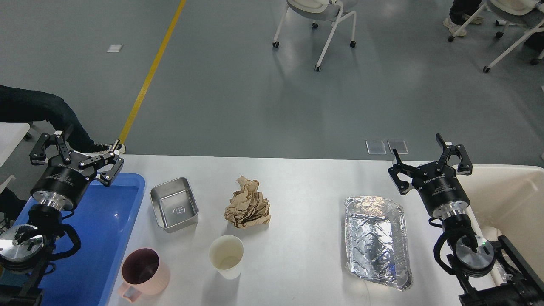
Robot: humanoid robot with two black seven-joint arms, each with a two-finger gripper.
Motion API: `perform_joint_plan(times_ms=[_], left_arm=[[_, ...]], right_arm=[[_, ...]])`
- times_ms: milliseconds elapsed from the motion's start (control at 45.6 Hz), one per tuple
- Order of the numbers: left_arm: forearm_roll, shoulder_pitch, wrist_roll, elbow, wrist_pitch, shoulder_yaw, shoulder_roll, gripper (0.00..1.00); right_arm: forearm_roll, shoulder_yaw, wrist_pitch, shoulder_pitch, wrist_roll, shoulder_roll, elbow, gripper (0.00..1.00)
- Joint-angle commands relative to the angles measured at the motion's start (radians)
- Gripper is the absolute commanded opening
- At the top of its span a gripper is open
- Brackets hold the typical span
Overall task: Tidy desktop
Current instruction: 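Lower the left gripper toward the blue tray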
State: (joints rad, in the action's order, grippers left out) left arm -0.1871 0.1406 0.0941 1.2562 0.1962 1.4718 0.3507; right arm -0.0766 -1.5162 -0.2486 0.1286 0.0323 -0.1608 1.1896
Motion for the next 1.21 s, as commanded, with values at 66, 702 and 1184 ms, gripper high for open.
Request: perform_joint_plan(times_ms=[66,702,1184], left_arm=[[0.000,-0.001,0.004,0.002,-0.003,0.002,0.002,0.98],[0.006,-0.004,-0.031,-0.009,-0.014,0.025,0.001,0.98],[0.095,-0.084,-0.030,0.112,-0.118,-0.122,0.267,0.97]], right_arm=[[0.000,0.001,0.000,0.002,0.000,0.000,0.004,1.00],[-0.022,0.022,-0.003,0.003,0.000,-0.002,-0.001,1.00],[-0.104,0.034,-0.067,-0.011,0.018,-0.086,-0.022,1.00]])
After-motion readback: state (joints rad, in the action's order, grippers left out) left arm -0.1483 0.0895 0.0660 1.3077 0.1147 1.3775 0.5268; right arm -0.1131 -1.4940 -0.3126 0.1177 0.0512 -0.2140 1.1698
